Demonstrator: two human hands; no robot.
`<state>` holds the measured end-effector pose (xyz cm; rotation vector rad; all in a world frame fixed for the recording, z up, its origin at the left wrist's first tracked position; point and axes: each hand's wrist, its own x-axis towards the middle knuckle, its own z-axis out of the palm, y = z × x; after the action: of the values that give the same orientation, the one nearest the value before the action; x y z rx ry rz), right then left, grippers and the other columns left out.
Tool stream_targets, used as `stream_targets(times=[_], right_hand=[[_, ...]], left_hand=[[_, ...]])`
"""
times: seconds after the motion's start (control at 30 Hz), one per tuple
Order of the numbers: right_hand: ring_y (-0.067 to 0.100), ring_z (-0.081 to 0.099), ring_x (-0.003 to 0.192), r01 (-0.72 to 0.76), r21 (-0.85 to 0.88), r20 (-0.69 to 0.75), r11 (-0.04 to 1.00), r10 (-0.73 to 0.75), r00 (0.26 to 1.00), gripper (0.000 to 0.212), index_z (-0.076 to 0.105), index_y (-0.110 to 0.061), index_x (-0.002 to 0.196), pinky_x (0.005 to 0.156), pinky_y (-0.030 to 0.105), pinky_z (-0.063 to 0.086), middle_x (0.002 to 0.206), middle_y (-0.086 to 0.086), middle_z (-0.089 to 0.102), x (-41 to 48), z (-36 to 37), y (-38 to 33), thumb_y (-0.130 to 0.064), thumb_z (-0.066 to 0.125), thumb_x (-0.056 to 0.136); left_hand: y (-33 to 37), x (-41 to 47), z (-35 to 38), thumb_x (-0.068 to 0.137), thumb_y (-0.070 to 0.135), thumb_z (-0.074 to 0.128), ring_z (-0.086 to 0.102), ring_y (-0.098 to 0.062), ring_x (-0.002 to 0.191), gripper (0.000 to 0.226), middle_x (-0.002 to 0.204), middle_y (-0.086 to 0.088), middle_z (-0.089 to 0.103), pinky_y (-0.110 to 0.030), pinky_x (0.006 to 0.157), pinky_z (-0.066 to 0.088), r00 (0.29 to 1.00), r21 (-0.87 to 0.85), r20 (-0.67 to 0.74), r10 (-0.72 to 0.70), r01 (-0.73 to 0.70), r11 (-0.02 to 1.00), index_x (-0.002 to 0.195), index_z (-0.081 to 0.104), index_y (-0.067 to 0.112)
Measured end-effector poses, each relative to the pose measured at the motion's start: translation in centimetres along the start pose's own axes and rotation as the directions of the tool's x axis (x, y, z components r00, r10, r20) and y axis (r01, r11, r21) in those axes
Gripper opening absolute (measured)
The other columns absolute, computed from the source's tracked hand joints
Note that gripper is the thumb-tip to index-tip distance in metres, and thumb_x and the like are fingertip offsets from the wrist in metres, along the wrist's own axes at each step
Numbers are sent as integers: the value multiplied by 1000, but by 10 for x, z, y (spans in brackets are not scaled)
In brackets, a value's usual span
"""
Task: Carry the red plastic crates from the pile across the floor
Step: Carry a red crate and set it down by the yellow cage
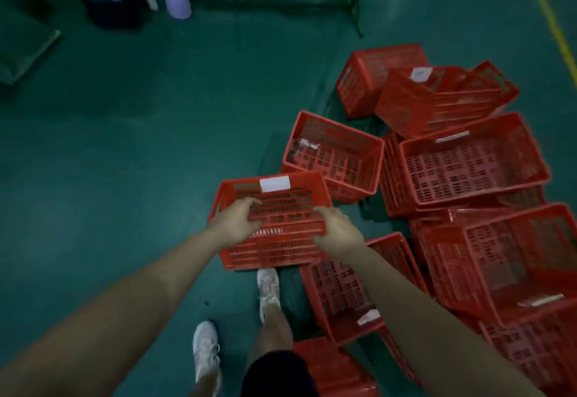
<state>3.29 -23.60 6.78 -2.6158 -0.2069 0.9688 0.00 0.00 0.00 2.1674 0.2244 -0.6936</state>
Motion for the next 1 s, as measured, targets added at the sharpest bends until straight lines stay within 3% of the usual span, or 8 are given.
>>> stream_targets(times=[0.07, 0.17, 0.4, 0.6, 0.8, 1.0], right_hand=[[25, 44, 129, 9, -26, 15, 1000, -8, 1000, 62, 45, -24, 141, 105, 34, 40, 136, 4, 47, 44, 3, 12, -21, 65, 82], [27, 46, 127, -18, -66, 94, 998, 24, 995, 62, 49, -23, 138, 105, 35, 40, 134, 6, 49, 105, 16, 28, -21, 65, 78], [32, 48, 126, 42, -157, 261, 987, 1, 965, 68, 48, -23, 139, 108, 39, 37, 136, 9, 51, 209, 81, 64, -30, 72, 76], [27, 48, 126, 106, -256, 371, 961, -3, 929, 60, 50, -26, 135, 111, 33, 31, 132, 5, 57, 256, 136, 89, -32, 70, 79], [25, 60, 111, 183, -371, 463, 910, 10, 886, 48, 56, -31, 127, 90, 34, 48, 119, 1, 64, 274, 163, 98, -33, 66, 80], [28, 63, 102, 211, -455, 503, 865, 54, 862, 21, 65, -20, 108, 82, 34, 49, 110, 5, 67, 285, 178, 106, -23, 56, 89]], left_hand=[[-9, 32, 7, 78, 35, 62, 54, -26, 122, 59, 133, -10, 54, -38, 104, 42, 999, 43, -4, -40, 40, 998, 132, 51, 15], [-27, 73, 24, 84, 25, 64, 53, -25, 122, 53, 135, -9, 53, -37, 105, 41, 993, 117, 54, -104, 97, 988, 134, 49, 18], [-85, 148, 80, 86, 26, 63, 48, -24, 128, 60, 141, -5, 47, -32, 103, 41, 977, 241, 172, -128, 85, 967, 142, 42, 22], [-139, 183, 122, 81, 32, 69, 48, -21, 128, 71, 142, -4, 46, -27, 105, 38, 954, 264, 255, -158, 88, 960, 144, 38, 22], [-168, 201, 140, 80, 36, 69, 49, -25, 126, 67, 139, -5, 50, -28, 101, 39, 955, 360, 268, -128, 24, 933, 140, 44, 22], [-174, 217, 148, 86, 40, 61, 60, -25, 112, 37, 121, -2, 65, -30, 87, 47, 947, 475, 289, -138, -17, 880, 122, 60, 29]])
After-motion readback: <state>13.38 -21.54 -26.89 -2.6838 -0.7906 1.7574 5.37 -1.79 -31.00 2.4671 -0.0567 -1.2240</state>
